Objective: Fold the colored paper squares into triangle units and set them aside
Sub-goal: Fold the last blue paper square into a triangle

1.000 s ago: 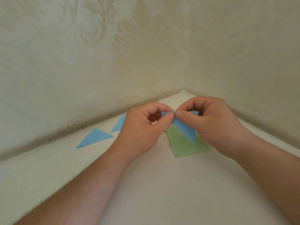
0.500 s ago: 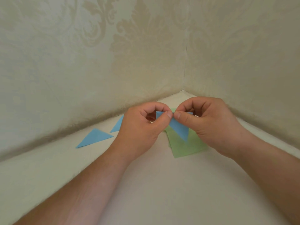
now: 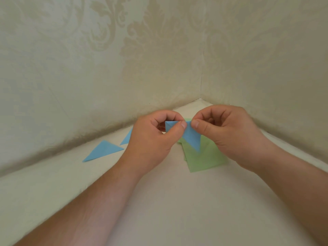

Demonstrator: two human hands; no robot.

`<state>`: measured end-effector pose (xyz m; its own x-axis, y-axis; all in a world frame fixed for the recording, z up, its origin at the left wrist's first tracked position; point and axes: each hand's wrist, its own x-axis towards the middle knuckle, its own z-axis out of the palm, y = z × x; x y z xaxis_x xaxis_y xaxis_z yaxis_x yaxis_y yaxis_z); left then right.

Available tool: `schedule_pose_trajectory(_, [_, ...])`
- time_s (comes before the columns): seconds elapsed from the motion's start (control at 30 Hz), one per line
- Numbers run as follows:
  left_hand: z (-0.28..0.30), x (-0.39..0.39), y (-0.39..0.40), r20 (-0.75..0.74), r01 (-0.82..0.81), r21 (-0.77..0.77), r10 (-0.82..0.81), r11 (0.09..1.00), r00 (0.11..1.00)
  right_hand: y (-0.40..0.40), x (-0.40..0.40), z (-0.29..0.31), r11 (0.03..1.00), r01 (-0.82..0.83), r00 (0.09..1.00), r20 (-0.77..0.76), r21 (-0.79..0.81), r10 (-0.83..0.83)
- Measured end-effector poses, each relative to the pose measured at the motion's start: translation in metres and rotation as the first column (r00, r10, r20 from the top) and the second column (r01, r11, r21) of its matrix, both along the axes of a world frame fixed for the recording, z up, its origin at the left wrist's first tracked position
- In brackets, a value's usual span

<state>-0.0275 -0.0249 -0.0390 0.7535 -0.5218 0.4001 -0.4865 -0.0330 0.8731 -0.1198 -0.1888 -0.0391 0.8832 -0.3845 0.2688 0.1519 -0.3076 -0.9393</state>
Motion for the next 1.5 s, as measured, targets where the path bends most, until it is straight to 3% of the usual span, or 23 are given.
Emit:
schedule_pose_trajectory(0.6, [0.000, 0.002, 0.000, -0.054, 0.018, -0.055, -0.021, 0.998, 0.998, -0.001, -0.002, 0.006, 0.999, 0.029, 0.999, 0.013, 0.031, -0.030])
schedule_pose_trajectory(0.87, [-0.003, -0.004, 0.000, 0.149, 0.022, 0.039, -0.027, 0.999, 0.988, 0.007, -0.005, 0.006, 0.990, 0.018, 1.000, 0.026, -0.138, -0.015])
schedule_pose_trajectory(1.07, [0.000, -0.003, 0.001, 0.241, 0.004, 0.115, -0.032, 0.993, 0.970, 0.009, -0.007, 0.005, 0.988, -0.023, 0.999, 0.024, -0.152, 0.027])
schedule_pose_trajectory(1.5, [0.002, 0.000, 0.003, 0.155, -0.004, 0.066, -0.007, 0.998, 0.988, 0.001, -0.002, 0.005, 0.989, 0.078, 0.995, 0.075, -0.124, -0.069])
